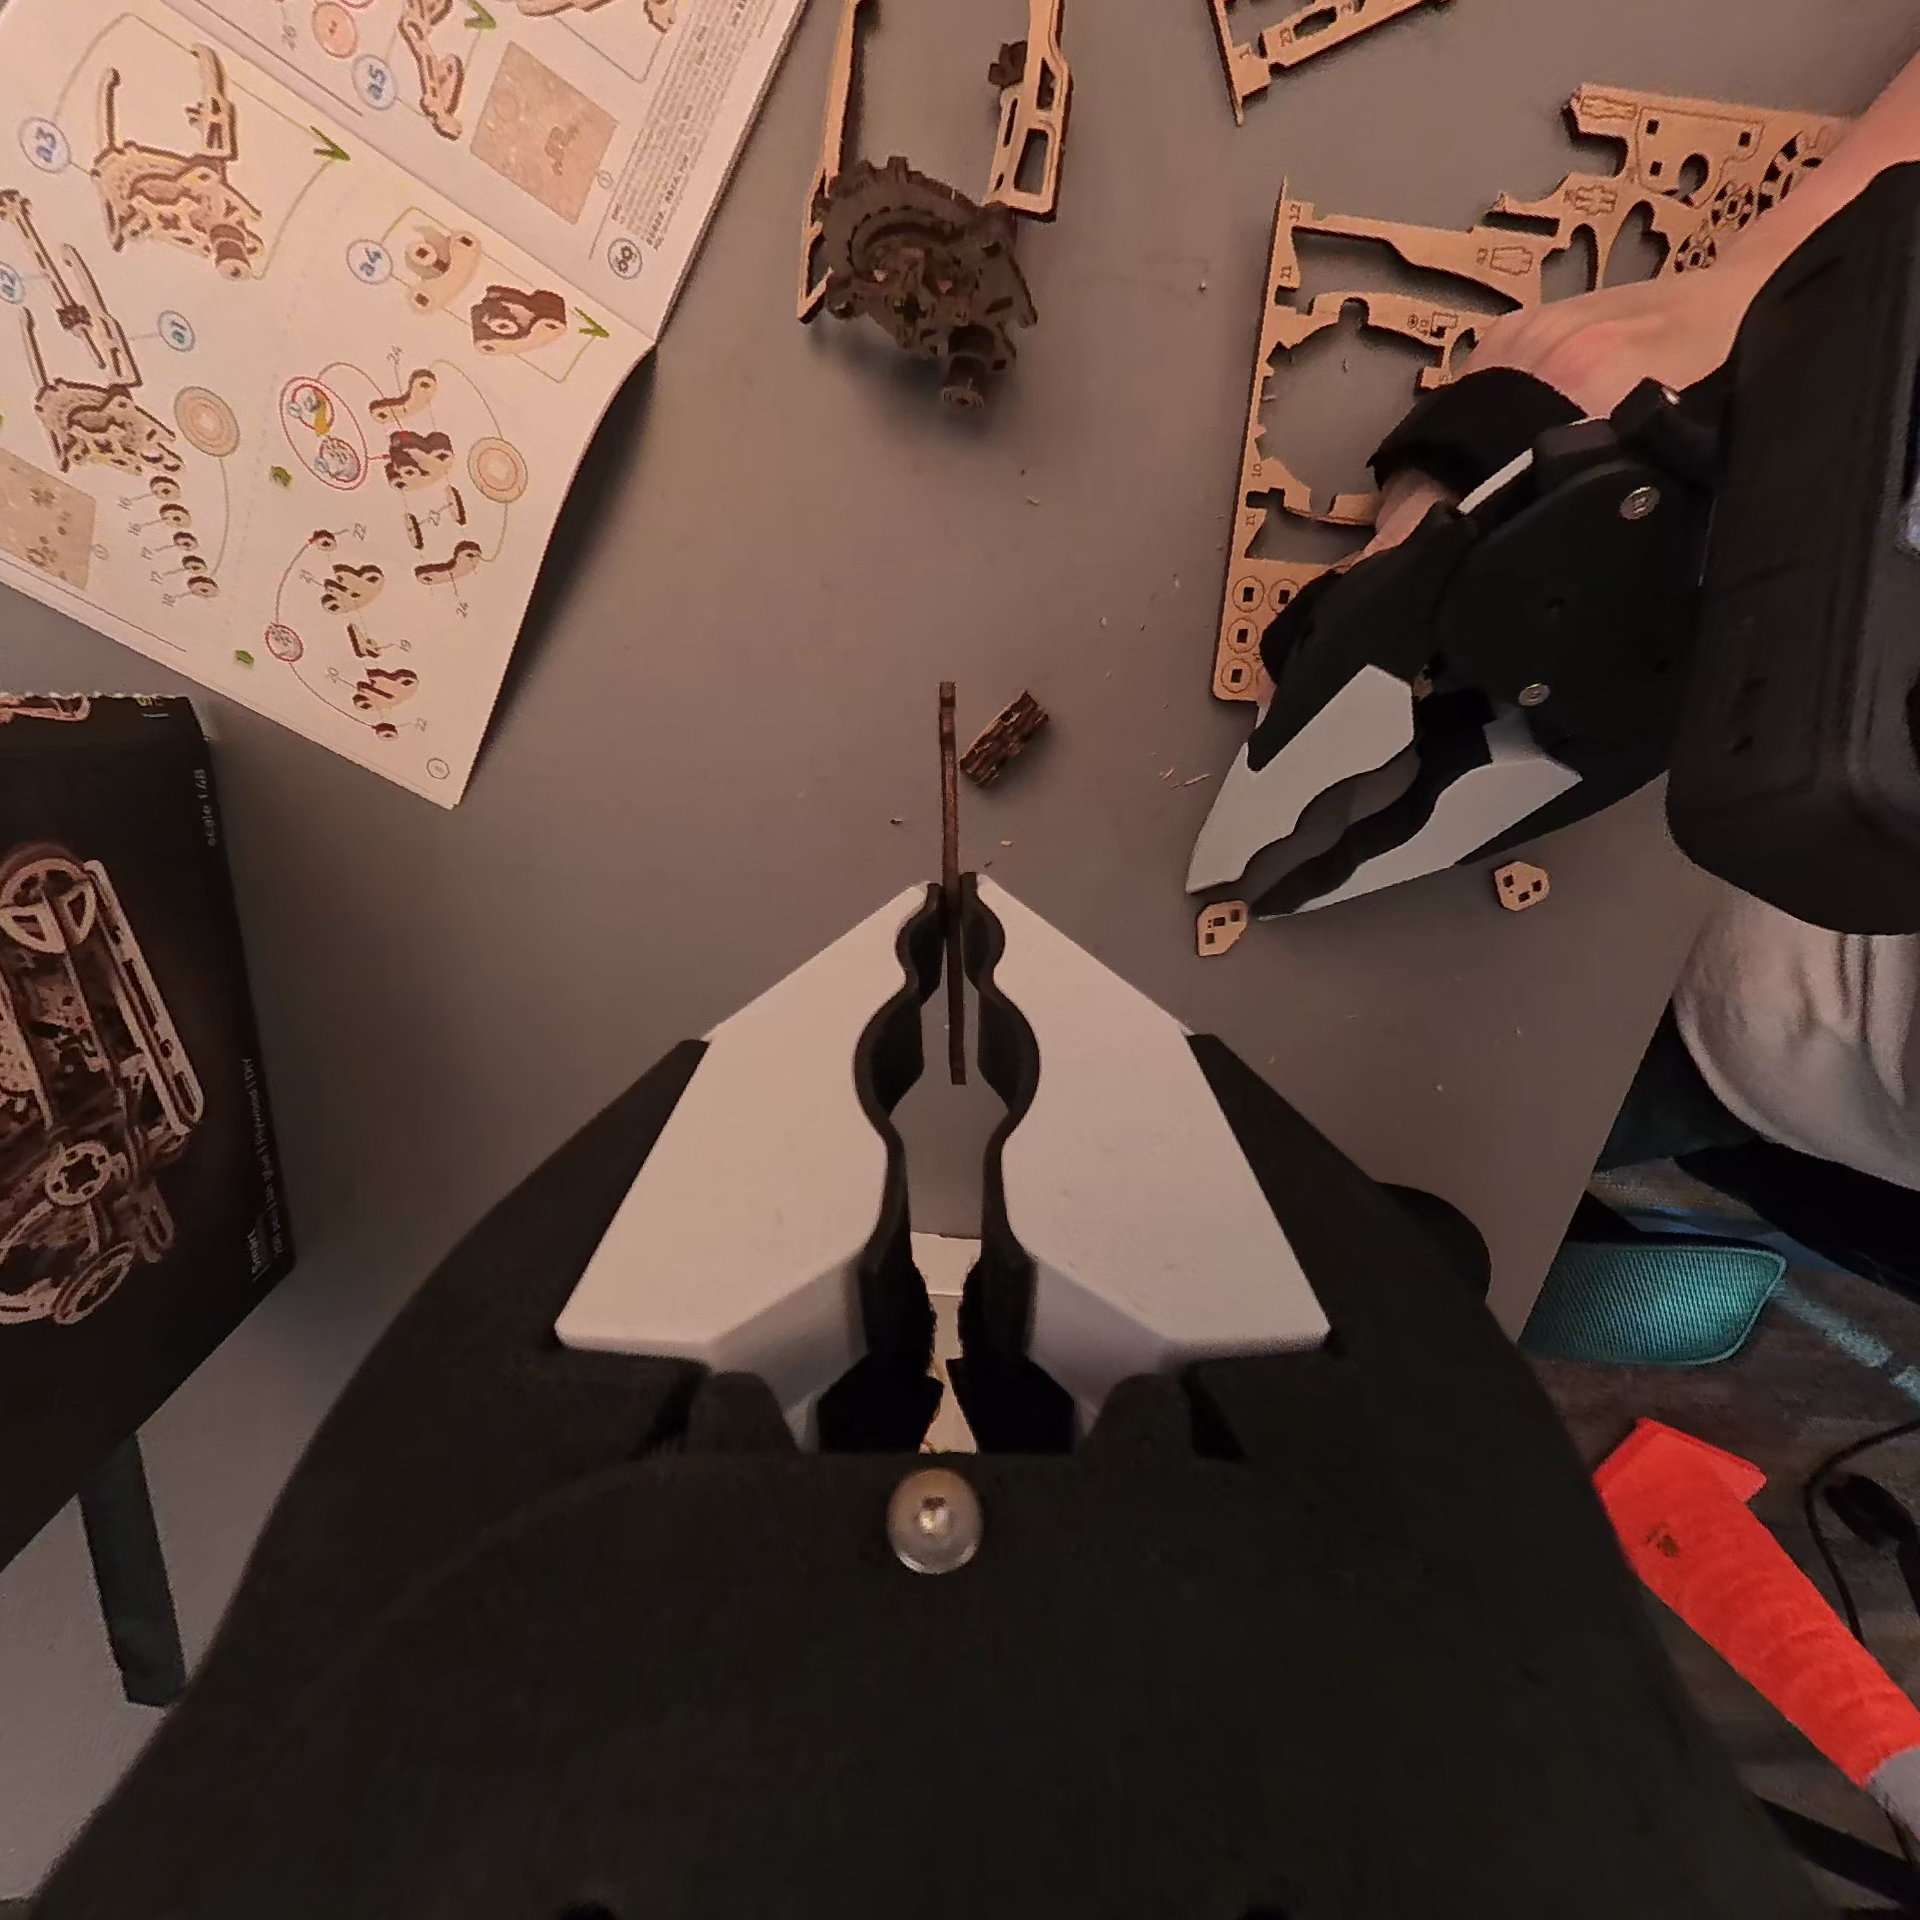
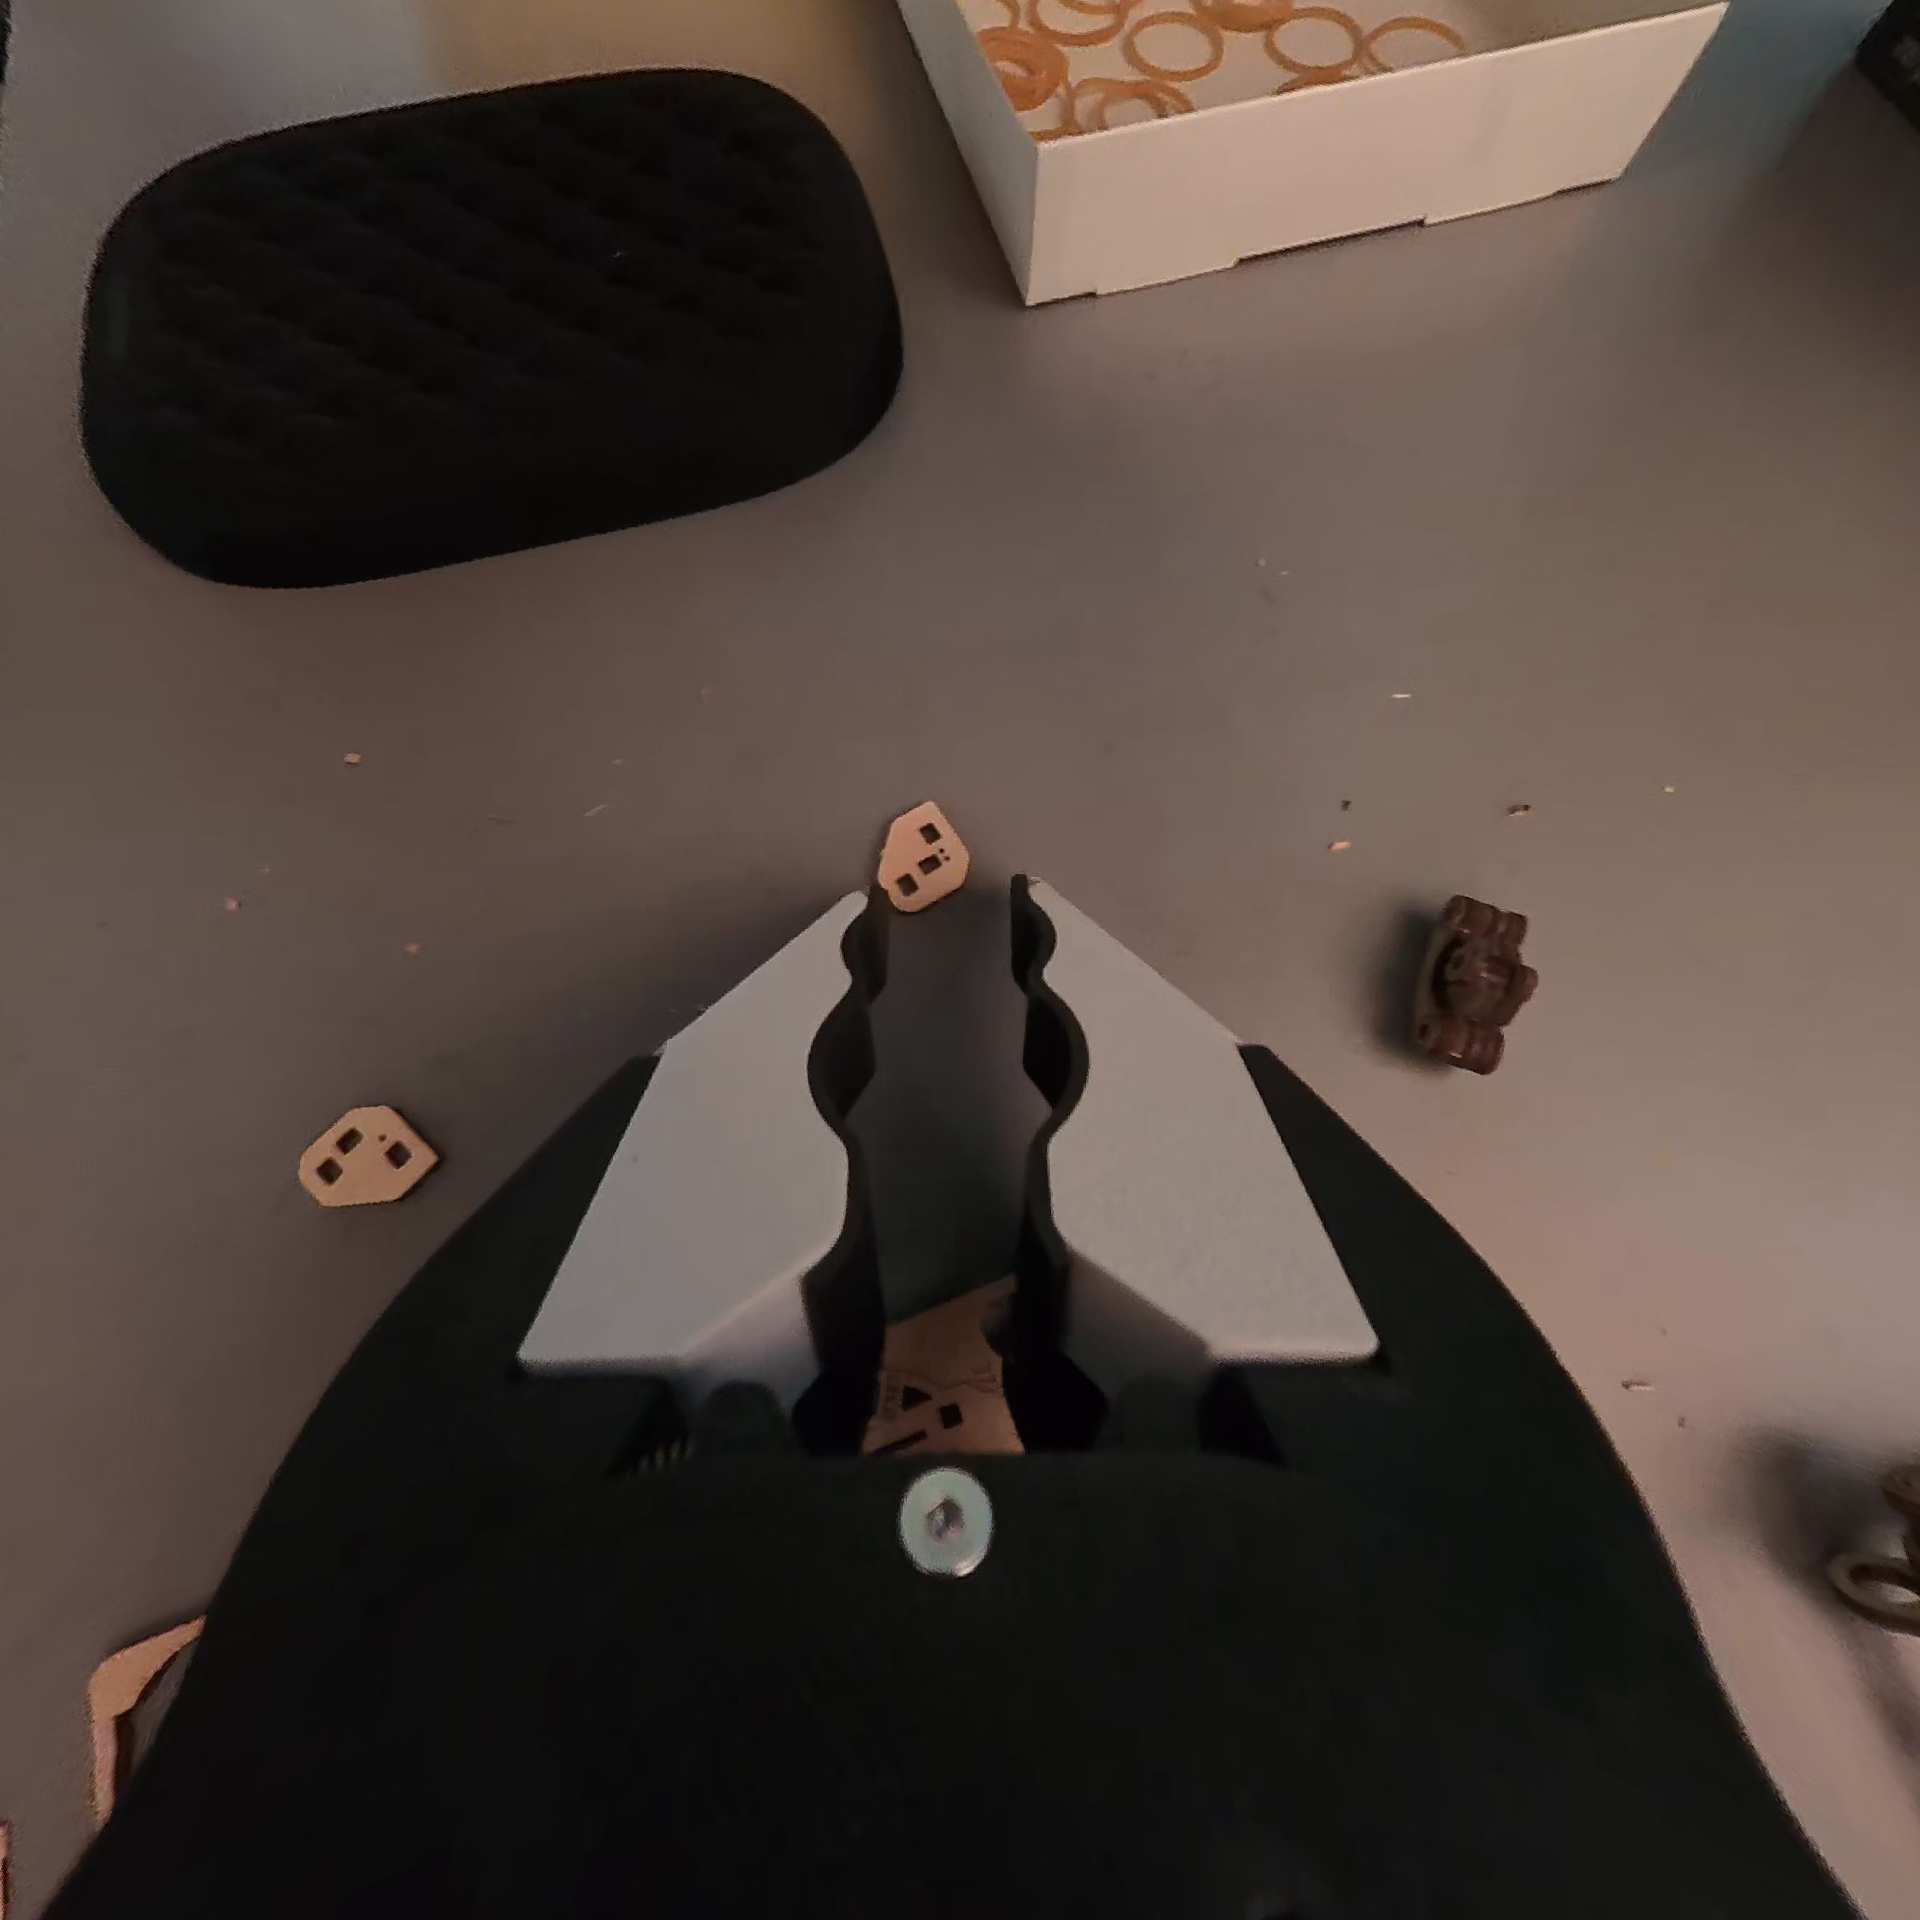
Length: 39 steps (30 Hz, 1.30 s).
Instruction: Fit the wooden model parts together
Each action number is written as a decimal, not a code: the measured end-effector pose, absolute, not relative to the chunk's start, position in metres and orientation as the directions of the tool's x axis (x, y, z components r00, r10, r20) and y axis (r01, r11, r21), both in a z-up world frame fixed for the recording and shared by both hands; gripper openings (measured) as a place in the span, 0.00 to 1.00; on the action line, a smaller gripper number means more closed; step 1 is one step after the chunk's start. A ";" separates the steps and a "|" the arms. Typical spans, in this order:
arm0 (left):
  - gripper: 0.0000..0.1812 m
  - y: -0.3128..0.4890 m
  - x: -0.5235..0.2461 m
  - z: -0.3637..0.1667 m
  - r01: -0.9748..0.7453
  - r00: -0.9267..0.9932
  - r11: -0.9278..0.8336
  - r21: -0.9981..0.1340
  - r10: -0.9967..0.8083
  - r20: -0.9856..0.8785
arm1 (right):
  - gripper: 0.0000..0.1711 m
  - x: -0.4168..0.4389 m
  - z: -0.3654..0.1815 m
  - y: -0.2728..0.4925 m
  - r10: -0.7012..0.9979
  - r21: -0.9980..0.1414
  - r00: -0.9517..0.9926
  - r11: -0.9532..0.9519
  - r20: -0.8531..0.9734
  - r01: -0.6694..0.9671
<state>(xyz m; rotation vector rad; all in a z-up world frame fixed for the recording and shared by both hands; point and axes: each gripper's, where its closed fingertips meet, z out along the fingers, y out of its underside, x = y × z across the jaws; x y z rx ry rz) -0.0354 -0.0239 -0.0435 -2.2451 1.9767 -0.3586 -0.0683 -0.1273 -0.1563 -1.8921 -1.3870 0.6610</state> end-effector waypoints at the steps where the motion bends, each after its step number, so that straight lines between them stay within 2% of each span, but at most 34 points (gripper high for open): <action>1: 0.00 -0.025 -0.035 -0.044 -0.959 0.111 -0.131 -0.250 -0.990 0.093 | 0.13 -0.069 -0.156 -0.128 0.955 -0.776 0.297 -0.192 -0.006 0.601; 18: 0.00 -0.063 -0.038 -0.064 -0.956 0.130 -0.168 -0.238 -0.977 0.167 | 0.13 -0.064 -0.143 -0.128 0.946 -0.796 0.319 -0.147 0.060 0.587; 24: 0.00 -0.075 -0.048 -0.079 -0.939 0.208 -0.253 -0.232 -0.957 0.202 | 0.13 -0.062 -0.143 -0.127 0.942 -0.794 0.327 -0.147 0.068 0.590; 39: 0.00 -0.097 -0.064 -0.099 -0.907 0.292 -0.322 -0.271 -0.945 0.148 | 0.13 -0.060 -0.148 -0.129 0.951 -0.780 0.303 -0.141 0.065 0.609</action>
